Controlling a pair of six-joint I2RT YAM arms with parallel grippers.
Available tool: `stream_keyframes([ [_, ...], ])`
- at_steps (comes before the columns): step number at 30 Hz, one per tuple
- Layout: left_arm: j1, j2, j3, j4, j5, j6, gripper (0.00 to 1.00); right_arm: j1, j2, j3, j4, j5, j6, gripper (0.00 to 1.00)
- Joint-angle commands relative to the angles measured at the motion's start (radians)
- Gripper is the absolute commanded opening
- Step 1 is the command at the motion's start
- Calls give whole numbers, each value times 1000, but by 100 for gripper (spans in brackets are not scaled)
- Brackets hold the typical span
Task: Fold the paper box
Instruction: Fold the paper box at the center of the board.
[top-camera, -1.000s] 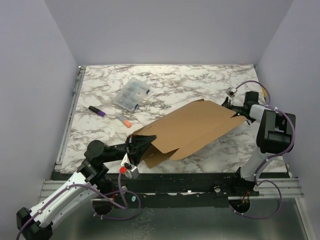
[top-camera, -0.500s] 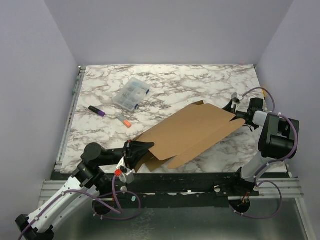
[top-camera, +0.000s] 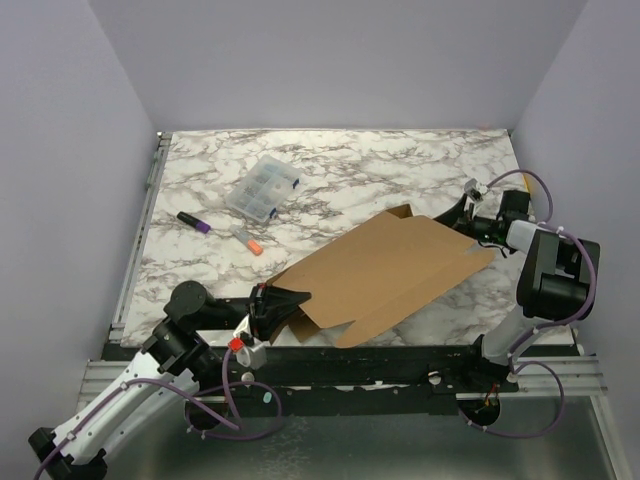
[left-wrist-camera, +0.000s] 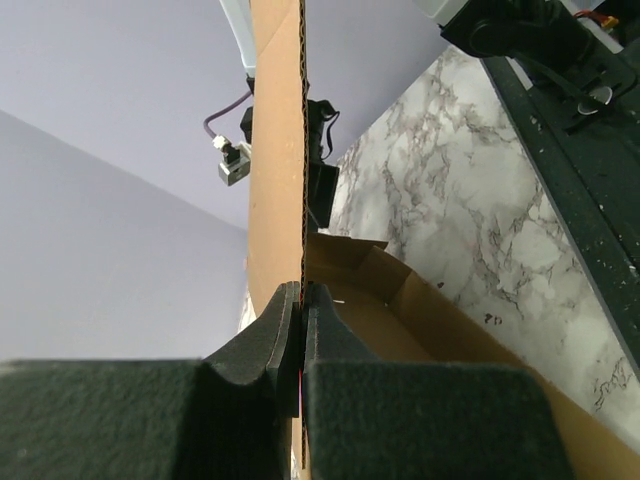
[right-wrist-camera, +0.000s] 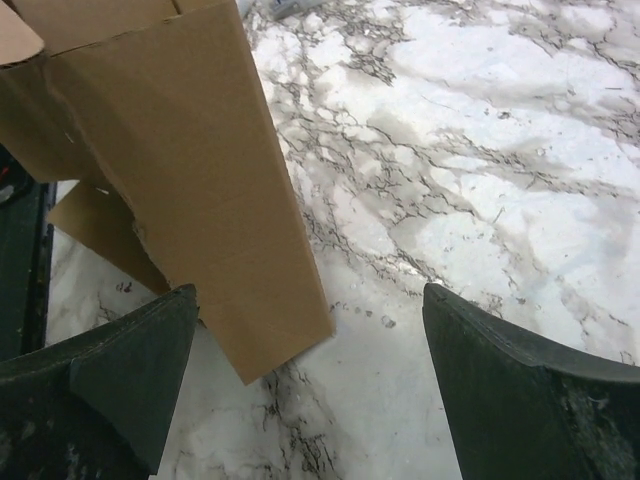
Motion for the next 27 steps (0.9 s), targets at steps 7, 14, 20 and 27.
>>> stream_keyframes([
  [7, -12, 17, 63, -116, 119, -48, 0, -4, 32, 42, -72, 0, -51, 94],
  [14, -12, 21, 50, -194, 126, -14, 0, -4, 120, 163, -603, -62, -754, 100],
  [20, -13, 27, 25, -198, 91, 34, 0, -2, 320, 340, -1188, -82, -1341, 100],
  [27, -13, 29, 26, -218, 86, 31, 0, -2, 205, 338, -851, -50, -793, 100],
])
